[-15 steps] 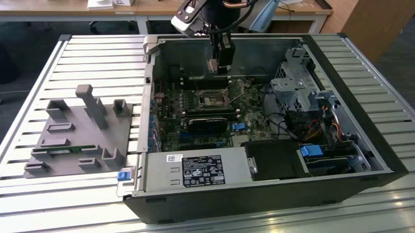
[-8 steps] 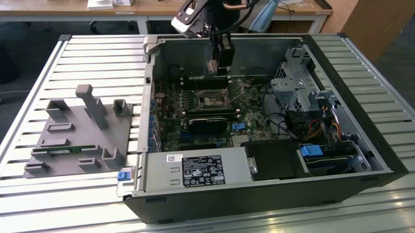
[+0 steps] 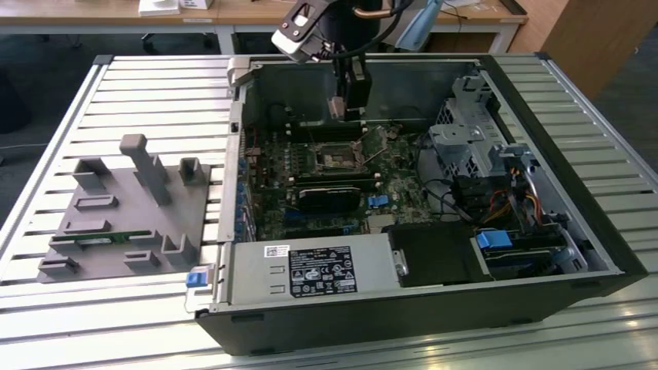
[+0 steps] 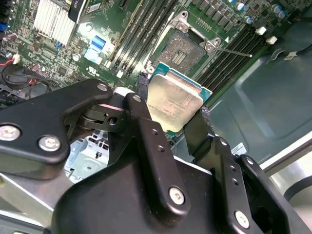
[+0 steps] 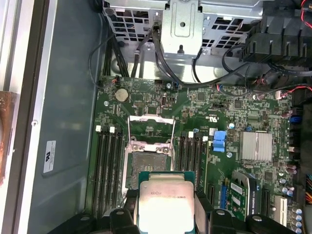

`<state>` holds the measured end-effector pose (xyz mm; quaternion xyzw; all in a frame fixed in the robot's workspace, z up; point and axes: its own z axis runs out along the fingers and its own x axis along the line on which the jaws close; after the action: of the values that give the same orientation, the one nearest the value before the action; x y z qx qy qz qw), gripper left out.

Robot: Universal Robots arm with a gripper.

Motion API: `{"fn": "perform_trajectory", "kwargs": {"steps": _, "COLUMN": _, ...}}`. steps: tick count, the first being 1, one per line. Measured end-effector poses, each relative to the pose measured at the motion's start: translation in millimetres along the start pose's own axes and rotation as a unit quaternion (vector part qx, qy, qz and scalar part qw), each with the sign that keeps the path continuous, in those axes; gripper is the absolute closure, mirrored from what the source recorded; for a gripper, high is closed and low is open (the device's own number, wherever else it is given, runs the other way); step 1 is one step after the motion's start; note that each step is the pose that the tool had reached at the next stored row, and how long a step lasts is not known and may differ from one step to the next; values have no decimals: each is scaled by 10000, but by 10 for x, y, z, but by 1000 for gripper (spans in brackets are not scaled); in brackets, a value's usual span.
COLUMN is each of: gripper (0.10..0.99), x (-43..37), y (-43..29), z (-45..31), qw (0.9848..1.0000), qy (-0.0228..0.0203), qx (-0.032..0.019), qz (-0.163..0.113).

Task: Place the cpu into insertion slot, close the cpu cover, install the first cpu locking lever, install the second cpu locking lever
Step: 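Place the cpu into insertion slot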

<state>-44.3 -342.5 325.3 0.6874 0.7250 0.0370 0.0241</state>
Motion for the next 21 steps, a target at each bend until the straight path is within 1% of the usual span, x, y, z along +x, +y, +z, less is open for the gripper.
{"fn": "perform_trajectory", "kwargs": {"steps": 5, "gripper": 545, "x": 1, "y": -5, "z": 22, "qw": 10000, "qy": -4, "qx": 0, "qz": 16}}
{"fn": "perform_trajectory", "kwargs": {"steps": 9, "gripper": 545, "x": 4, "y": -9, "z": 62, "qw": 9995, "qy": -31, "qx": -5, "qz": 321}}
{"fn": "perform_trajectory", "kwargs": {"steps": 10, "gripper": 545, "x": 9, "y": -10, "z": 79, "qw": 9994, "qy": -31, "qx": -5, "qz": 332}}
{"fn": "perform_trajectory", "kwargs": {"steps": 18, "gripper": 545, "x": 31, "y": -21, "z": 224, "qw": 9995, "qy": -30, "qx": -5, "qz": 311}}
{"fn": "perform_trajectory", "kwargs": {"steps": 19, "gripper": 545, "x": 31, "y": -22, "z": 239, "qw": 9996, "qy": -28, "qx": -4, "qz": 284}}
{"fn": "perform_trajectory", "kwargs": {"steps": 21, "gripper": 545, "x": 31, "y": -24, "z": 259, "qw": 9999, "qy": -15, "qx": -2, "qz": 136}}
